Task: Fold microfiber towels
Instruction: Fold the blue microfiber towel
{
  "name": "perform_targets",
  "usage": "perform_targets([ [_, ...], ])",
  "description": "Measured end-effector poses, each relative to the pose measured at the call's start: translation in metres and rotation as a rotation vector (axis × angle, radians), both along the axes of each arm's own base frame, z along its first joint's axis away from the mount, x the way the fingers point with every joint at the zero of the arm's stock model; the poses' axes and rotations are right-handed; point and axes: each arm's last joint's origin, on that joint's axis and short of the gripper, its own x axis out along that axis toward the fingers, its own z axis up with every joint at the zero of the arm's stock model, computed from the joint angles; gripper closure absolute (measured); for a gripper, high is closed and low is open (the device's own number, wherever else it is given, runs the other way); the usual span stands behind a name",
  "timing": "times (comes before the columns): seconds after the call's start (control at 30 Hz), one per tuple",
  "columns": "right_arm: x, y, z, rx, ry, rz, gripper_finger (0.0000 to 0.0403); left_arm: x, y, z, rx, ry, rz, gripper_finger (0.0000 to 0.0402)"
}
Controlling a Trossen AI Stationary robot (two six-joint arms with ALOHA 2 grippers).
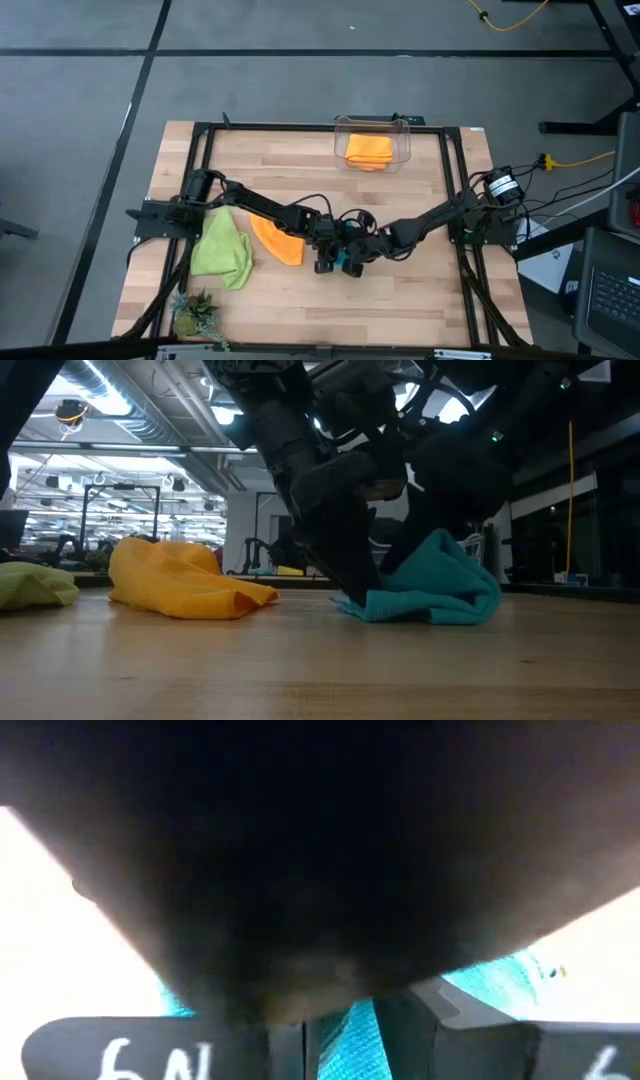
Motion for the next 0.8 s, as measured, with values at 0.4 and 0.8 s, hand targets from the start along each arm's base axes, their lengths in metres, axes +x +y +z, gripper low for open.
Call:
perform_targets([
  [0.4,-0.008,-0.003,0.032,-0.012,-0.073,-0.021,0.0319,-0.014,0.006,0.027,0.108,0.034,0.065,0.031],
  [0.8,-0.014,-0.001,0.024,0.028,0.007,-0.023,0.0319,-0.027,0.008,0.037,0.13,0.114,0.066,0.031],
])
